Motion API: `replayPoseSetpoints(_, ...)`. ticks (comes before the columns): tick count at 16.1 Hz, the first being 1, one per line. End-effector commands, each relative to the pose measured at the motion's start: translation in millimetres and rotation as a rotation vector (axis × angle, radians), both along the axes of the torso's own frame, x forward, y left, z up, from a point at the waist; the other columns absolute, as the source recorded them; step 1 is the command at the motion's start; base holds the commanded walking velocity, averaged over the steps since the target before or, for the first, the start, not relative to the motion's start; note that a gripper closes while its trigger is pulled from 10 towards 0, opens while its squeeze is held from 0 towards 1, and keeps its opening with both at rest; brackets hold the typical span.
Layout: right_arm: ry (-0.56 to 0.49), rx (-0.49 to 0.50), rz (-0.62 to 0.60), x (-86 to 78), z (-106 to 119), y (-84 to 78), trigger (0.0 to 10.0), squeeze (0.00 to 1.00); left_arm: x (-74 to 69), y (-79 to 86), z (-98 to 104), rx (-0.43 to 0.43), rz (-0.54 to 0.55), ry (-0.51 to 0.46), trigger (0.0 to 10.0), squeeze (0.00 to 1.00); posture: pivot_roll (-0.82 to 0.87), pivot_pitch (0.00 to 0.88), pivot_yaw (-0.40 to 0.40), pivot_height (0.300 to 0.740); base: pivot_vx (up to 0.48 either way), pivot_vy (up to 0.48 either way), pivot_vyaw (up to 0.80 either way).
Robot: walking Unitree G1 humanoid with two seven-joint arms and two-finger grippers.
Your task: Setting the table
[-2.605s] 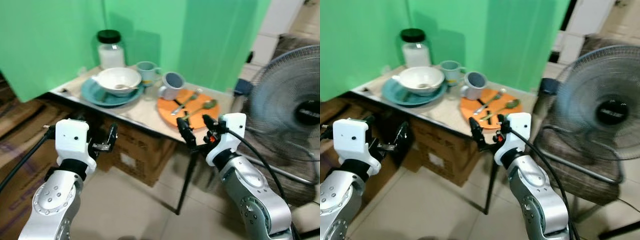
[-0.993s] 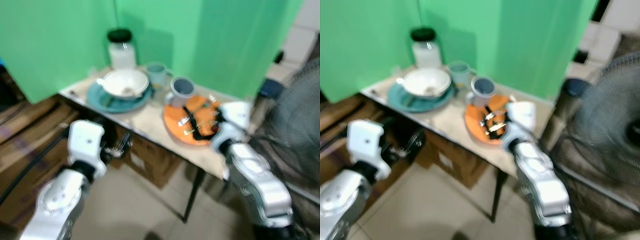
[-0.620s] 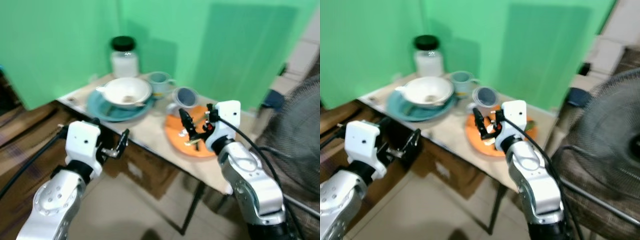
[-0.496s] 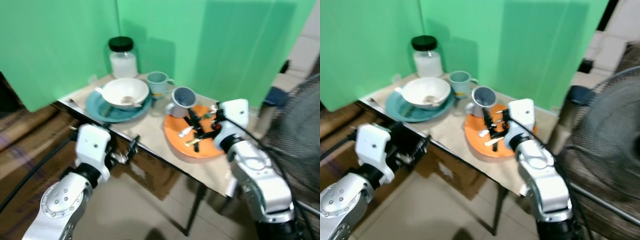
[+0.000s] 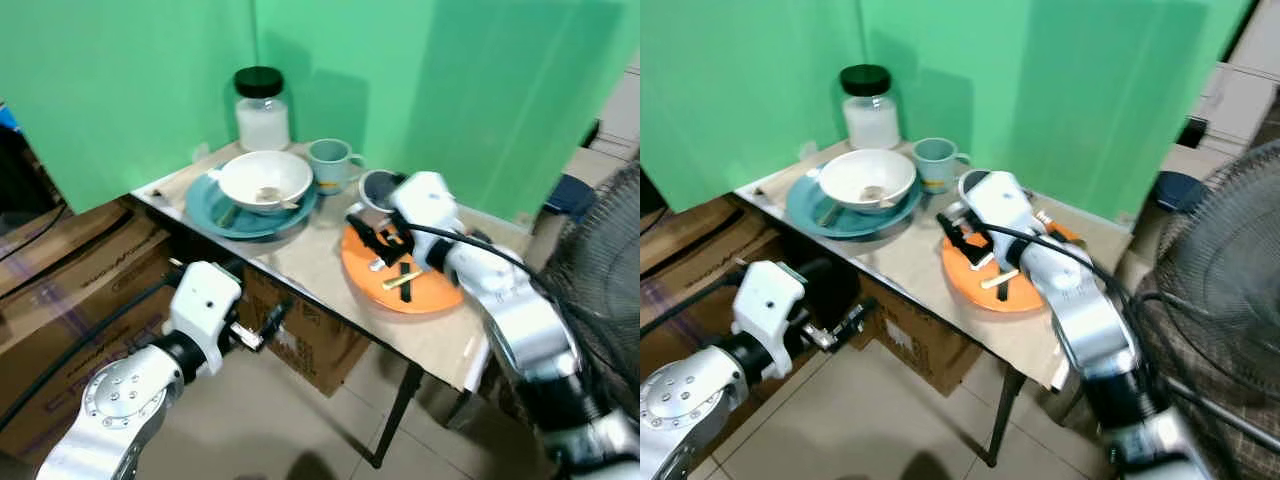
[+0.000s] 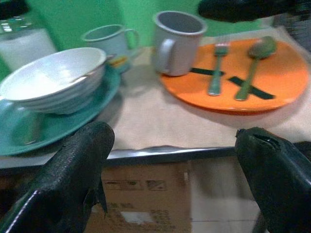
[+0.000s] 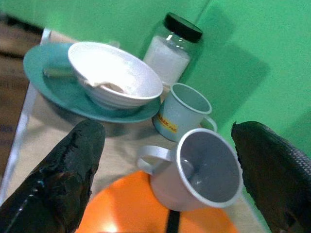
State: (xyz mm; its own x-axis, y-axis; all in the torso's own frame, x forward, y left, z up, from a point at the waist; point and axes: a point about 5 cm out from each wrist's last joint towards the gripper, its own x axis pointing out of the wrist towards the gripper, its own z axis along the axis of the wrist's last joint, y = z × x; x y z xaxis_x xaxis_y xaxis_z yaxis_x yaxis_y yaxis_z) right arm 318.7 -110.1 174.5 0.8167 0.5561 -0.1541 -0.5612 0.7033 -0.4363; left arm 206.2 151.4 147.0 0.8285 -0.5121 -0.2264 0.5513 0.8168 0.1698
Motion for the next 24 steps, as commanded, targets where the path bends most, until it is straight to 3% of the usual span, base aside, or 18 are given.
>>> replayPoseSetpoints(1, 0.004, -0.067, 0.058, 6.4, -3.8, 7.2, 10.0, 0.17, -0.4, -2.5, 0.0, -0.007, -0.044, 0.012, 10.0, 0.00, 0.09, 0.000, 0.016, 0.740, 0.000, 0.000, 0.00)
replayPoseSetpoints(2, 0.011, -0.097, 0.068, 19.6, -10.0, 14.2, 10.0, 0.00, 1.1, -4.8, 1.2, -0.015, -0.078, 0.015, 10.0, 0.00, 0.09, 0.000, 0.015, 0.740, 0.000, 0.000, 0.00)
replayPoseSetpoints(6, 0.075, -0.210, 0.092, 35.5, -27.1, 18.9, 10.0, 0.00, 3.0, -7.2, 2.7, -0.009, -0.114, 0.014, 10.0, 0.00, 0.10, 0.000, 0.009, 0.740, 0.000, 0.000, 0.00)
replayPoseSetpoints(7, 0.067, -0.234, 0.050, 42.8, -28.0, 16.2, 8.5, 0.00, 2.5, -6.7, 2.9, -0.008, -0.117, 0.015, 10.0, 0.00, 0.10, 0.000, 0.006, 0.740, 0.000, 0.000, 0.00)
replayPoseSetpoints(8, 0.054, -0.230, -0.004, 50.7, -27.6, 12.9, 0.0, 0.00, 2.3, -6.4, 2.6, -0.008, -0.118, 0.016, 10.0, 0.00, 0.10, 0.000, 0.002, 0.740, 0.000, 0.000, 0.00)
replayPoseSetpoints(24, 0.075, -0.277, -0.091, 63.6, -40.0, 4.0, 0.0, 0.00, -1.8, -10.6, 1.5, -0.017, -0.171, 0.041, 10.0, 0.00, 0.11, 0.000, 0.001, 0.740, 0.000, 0.000, 0.00)
